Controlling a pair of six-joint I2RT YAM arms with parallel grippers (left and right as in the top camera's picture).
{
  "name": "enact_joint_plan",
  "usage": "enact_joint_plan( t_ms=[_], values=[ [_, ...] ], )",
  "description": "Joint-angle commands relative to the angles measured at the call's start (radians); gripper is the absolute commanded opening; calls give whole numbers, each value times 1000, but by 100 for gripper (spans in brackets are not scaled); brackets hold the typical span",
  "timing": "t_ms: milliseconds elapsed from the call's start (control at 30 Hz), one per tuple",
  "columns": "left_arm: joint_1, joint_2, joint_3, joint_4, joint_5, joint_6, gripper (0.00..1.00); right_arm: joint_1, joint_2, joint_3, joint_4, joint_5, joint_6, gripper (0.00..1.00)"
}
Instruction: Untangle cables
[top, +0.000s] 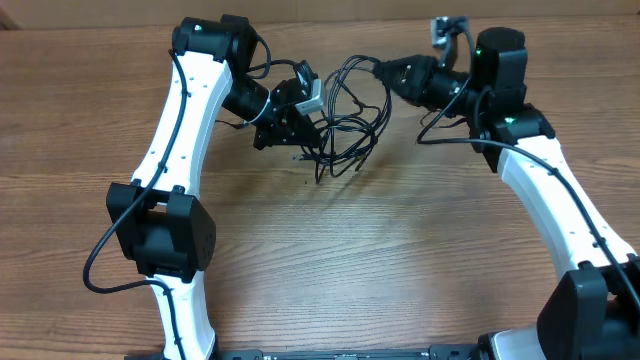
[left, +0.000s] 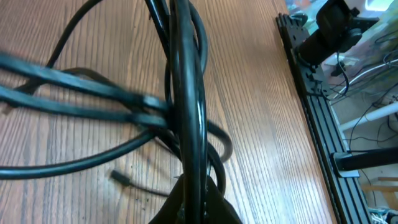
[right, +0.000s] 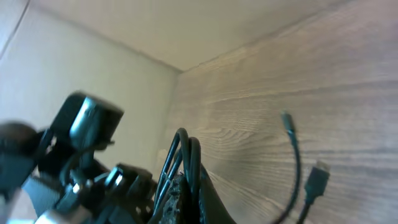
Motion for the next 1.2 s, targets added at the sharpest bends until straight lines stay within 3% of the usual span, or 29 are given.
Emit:
enact_joint_plan(
  t_ms=[0,500,700,900,1167],
  values=[
    [-2,2,-2,-10,-64,-18,4,-37,-32,28,-28,100,121,4],
    [52,2,-2,-10,-67,-18,4,-39,-32,28,-471,662,94,4],
    [59,2,-2,-10,-66,-18,4,-39,-32,28,-537,740,90,4],
    [59,2,-2,-9,-71,-23,4,-39,-32,28,-755,987,117,4],
    [93,2,-2,4,-70,-53,4,-39,-32,27,-1009,1167,158,12]
  ],
)
